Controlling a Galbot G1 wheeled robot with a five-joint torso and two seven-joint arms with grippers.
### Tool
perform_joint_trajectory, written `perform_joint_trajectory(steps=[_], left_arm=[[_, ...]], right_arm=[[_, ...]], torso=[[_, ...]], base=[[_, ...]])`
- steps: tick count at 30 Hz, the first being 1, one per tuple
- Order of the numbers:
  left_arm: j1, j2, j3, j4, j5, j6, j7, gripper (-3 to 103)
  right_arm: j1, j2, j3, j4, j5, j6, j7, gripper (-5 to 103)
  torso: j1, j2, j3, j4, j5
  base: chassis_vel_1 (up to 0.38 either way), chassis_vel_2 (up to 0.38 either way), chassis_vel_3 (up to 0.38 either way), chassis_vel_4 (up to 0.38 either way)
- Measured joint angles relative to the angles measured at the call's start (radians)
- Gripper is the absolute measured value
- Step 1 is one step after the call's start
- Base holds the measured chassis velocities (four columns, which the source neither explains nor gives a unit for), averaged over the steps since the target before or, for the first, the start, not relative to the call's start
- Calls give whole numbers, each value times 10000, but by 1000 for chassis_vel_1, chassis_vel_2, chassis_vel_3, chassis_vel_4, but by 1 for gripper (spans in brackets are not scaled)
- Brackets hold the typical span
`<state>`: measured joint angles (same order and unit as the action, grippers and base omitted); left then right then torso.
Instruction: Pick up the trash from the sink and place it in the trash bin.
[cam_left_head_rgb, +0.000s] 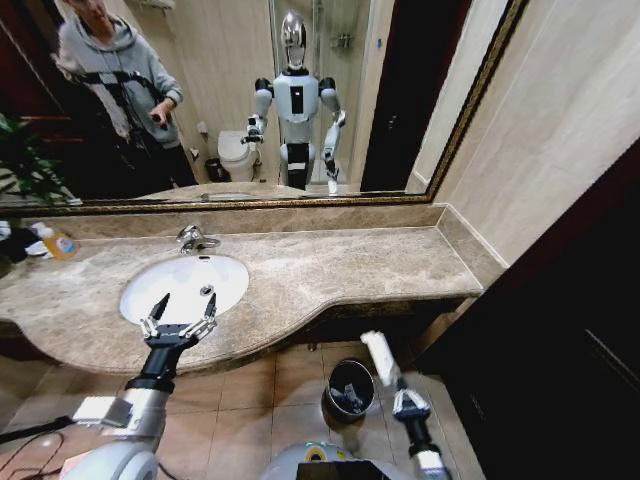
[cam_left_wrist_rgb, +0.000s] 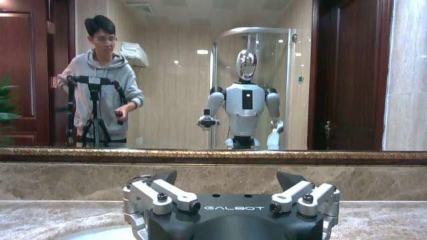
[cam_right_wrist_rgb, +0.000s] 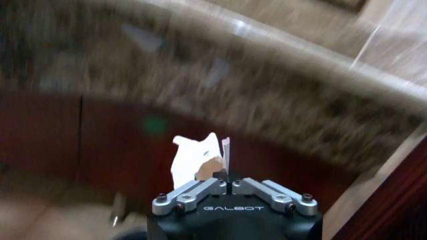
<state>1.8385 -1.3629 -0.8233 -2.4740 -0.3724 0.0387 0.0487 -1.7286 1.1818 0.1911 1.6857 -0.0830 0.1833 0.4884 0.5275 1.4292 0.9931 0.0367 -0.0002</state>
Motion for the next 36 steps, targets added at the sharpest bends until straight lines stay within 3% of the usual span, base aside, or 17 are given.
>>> perform_joint_trajectory(steps=[4,9,11,17,23,24,26,27,33,36], left_arm=[[1,-1,-1,1,0,0,0,100],[0,0,-1,0,0,0,0,100],[0,0,1,1,0,0,1,100],[0,0,0,1,0,0,0,100],[0,0,0,1,0,0,0,100],[0,0,0,1,0,0,0,100],[0,0,0,1,0,0,0,100],[0,0,0,1,0,0,0,100],[0,0,0,1,0,0,0,100],[0,0,0,1,0,0,0,100]], right_arm=[[1475,339,-390,-1913,548,-555,-457,0],[2756,758,-742,-4066,535,-846,-913,0],[3369,900,-844,-5120,352,-1030,-1424,0],[4258,984,-1296,-6595,641,-1294,-2010,0],[5180,1517,-1341,-7811,564,-1348,-2411,0],[5236,1549,-1341,-7867,548,-1348,-2439,5],[5305,1585,-1356,-7921,523,-1347,-2493,5],[5325,1592,-1376,-7926,488,-1347,-2534,16],[5221,1568,-1399,-7755,385,-1360,-2555,33],[5028,1551,-1336,-7485,354,-1457,-2551,49]], torso=[[1,-1,0,5,3],[2,-2,1,3,4],[1,-2,1,2,0],[2,-2,1,1,-1],[1,-2,1,2,3],[2,-2,1,2,2],[1,-2,0,2,1],[2,-2,1,2,1],[0,-1,0,2,1],[1,-1,0,1,1]], base=[[0,0,0,0],[0,0,0,0],[0,0,0,0],[0,0,0,0],[0,0,0,0],[0,0,0,0],[0,0,0,0],[0,0,0,0],[0,0,0,0],[0,0,0,0]])
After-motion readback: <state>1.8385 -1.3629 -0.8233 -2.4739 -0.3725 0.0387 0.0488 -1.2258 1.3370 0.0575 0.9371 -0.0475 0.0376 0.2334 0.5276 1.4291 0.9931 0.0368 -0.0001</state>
